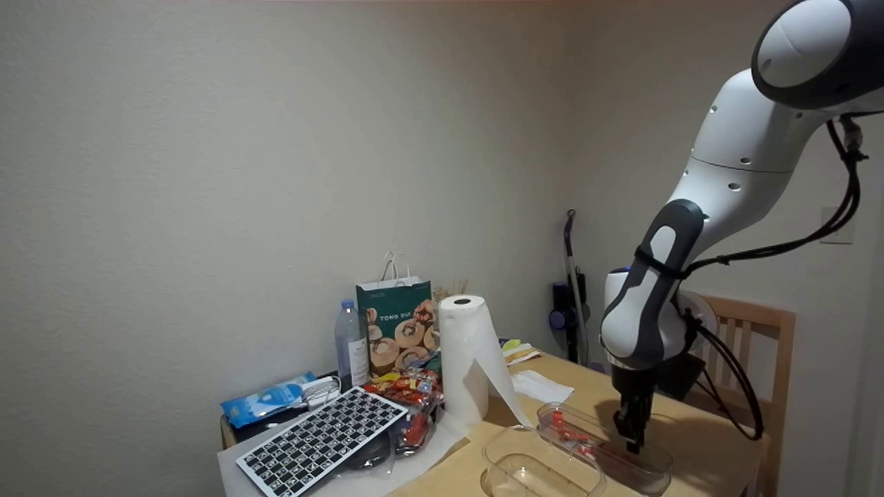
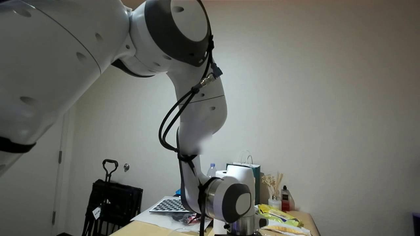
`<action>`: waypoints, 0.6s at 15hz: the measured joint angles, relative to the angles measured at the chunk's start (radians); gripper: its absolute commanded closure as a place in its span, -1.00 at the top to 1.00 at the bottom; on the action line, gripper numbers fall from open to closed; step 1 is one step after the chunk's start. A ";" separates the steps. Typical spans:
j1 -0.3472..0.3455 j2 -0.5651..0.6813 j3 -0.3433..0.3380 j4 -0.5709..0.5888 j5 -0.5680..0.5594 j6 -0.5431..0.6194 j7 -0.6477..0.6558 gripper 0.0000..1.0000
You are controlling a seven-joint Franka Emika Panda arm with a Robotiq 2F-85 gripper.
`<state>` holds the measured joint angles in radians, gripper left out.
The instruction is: Pour the content from one plastic container to another
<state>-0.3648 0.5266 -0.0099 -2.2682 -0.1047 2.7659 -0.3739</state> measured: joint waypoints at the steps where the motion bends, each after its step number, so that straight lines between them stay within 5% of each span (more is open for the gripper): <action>1: 0.000 0.000 0.000 0.000 0.000 -0.003 0.000 -0.95; 5: 0.020 -0.005 -0.013 0.010 -0.002 -0.023 0.008 -0.87; 9: 0.138 -0.051 -0.081 0.025 -0.034 -0.024 0.086 -0.88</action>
<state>-0.2265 0.4757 -0.0914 -2.2427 -0.1383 2.7424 -0.2879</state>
